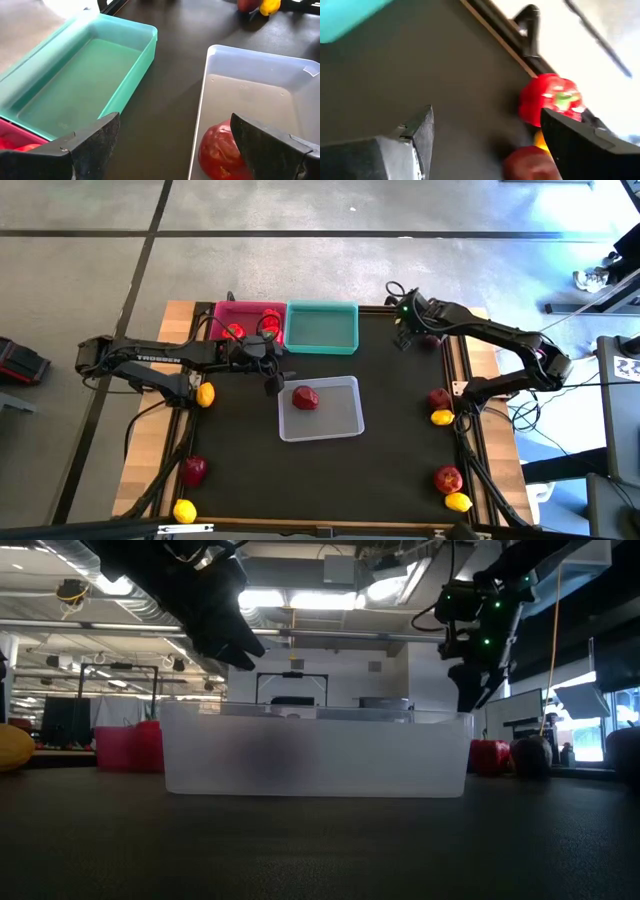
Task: Sort produce into baskets
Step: Put the red bell pepper into the red bin
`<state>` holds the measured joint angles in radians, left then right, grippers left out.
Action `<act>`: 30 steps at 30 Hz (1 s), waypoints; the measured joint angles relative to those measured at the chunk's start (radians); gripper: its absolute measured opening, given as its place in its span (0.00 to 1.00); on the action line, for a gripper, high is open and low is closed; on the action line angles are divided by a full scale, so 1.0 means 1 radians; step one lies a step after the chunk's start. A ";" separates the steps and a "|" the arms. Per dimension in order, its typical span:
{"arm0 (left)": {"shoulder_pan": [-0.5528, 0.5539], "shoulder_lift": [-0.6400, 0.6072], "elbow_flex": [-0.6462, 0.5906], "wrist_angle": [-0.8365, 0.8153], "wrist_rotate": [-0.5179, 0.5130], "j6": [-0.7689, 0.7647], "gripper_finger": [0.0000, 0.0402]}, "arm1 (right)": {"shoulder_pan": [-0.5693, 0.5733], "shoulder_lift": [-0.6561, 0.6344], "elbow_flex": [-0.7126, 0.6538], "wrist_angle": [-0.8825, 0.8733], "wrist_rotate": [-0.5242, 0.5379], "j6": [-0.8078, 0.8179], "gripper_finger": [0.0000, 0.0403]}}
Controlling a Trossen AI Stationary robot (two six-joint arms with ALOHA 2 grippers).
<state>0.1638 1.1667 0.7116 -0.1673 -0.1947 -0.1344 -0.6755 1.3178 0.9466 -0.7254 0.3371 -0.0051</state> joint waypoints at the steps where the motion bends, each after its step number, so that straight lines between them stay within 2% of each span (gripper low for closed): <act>1: 0.000 0.000 0.000 0.000 0.000 -0.004 0.94 | 0.000 0.000 0.000 -0.003 0.033 0.000 0.72; 5: 0.000 0.000 0.000 0.000 0.000 -0.024 0.94 | -0.004 0.000 0.000 -0.001 0.144 0.005 0.72; 13: 0.000 0.000 0.000 0.001 0.001 -0.014 0.94 | -0.139 0.023 0.000 -0.035 0.151 0.080 0.83; 20: 0.000 0.000 0.000 0.007 0.002 -0.012 0.94 | -0.197 0.022 0.000 -0.066 0.058 0.114 0.88; 25: 0.000 0.000 0.000 0.000 0.002 -0.012 0.94 | -0.197 0.054 0.000 -0.072 0.113 0.156 0.87; 30: 0.000 0.000 0.000 0.000 0.002 -0.012 0.94 | -0.245 0.096 0.002 0.017 0.037 0.154 0.85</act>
<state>0.1642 1.1671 0.7116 -0.1673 -0.1932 -0.1460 -0.9205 1.4136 0.9487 -0.7083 0.3742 0.1493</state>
